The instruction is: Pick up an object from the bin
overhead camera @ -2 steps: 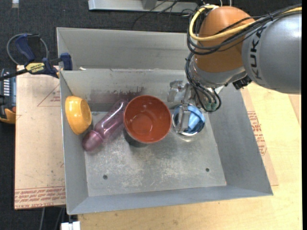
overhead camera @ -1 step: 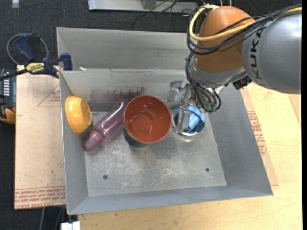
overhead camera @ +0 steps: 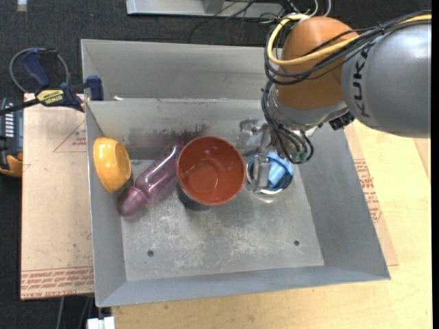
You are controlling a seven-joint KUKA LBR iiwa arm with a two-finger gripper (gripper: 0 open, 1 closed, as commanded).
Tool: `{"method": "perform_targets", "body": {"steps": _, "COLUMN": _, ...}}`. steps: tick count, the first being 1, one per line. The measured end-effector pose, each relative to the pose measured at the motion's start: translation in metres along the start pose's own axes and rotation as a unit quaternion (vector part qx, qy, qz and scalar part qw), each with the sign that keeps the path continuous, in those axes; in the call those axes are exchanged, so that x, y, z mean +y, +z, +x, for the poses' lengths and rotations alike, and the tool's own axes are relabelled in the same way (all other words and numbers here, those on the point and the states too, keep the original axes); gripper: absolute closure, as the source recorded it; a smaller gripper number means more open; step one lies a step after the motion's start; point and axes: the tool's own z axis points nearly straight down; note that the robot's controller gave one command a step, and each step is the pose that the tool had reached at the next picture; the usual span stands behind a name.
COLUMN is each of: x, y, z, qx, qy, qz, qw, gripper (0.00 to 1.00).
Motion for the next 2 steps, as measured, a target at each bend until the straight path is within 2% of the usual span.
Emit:
{"method": "perform_targets", "body": {"steps": 1, "x": 0.021, "y": 0.003, "z": -0.039, "qx": -0.0026, "qy": -0.059, "qz": -0.001, "qw": 0.9982, "gripper": 0.0}}
{"method": "perform_targets", "body": {"steps": 2, "x": 0.017, "y": -0.019, "z": -0.035, "qx": 0.0048, "qy": -0.054, "qz": -0.001, "qw": 0.9985, "gripper": 0.0}}
